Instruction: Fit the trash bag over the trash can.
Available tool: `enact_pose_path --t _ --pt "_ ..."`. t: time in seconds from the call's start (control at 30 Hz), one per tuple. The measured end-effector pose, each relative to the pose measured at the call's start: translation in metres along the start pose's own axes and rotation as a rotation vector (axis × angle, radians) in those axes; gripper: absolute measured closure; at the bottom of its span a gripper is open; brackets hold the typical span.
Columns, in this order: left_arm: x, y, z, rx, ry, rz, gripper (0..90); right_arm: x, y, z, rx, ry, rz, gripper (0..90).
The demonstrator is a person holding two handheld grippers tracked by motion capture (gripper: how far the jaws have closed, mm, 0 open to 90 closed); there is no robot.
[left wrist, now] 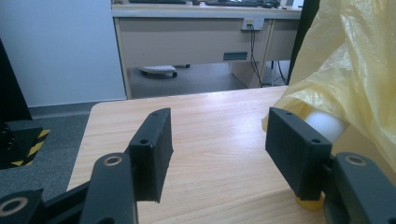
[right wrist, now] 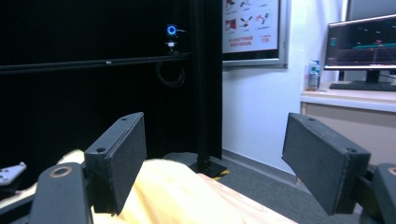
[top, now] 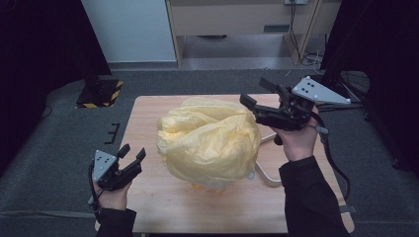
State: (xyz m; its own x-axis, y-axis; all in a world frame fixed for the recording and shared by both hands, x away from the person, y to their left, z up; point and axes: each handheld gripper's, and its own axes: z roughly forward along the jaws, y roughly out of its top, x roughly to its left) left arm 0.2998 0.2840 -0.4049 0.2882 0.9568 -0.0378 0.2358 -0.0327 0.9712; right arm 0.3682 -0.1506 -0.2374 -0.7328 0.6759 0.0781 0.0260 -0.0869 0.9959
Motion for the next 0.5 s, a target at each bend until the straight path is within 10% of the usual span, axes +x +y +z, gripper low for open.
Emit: enact_pose_path --t 0.5 --pt "0.001 -0.002 0.001 0.003 -0.005 -0.006 41.3 0.045 0.025 0.061 0.07 0.092 -0.013 20.5"
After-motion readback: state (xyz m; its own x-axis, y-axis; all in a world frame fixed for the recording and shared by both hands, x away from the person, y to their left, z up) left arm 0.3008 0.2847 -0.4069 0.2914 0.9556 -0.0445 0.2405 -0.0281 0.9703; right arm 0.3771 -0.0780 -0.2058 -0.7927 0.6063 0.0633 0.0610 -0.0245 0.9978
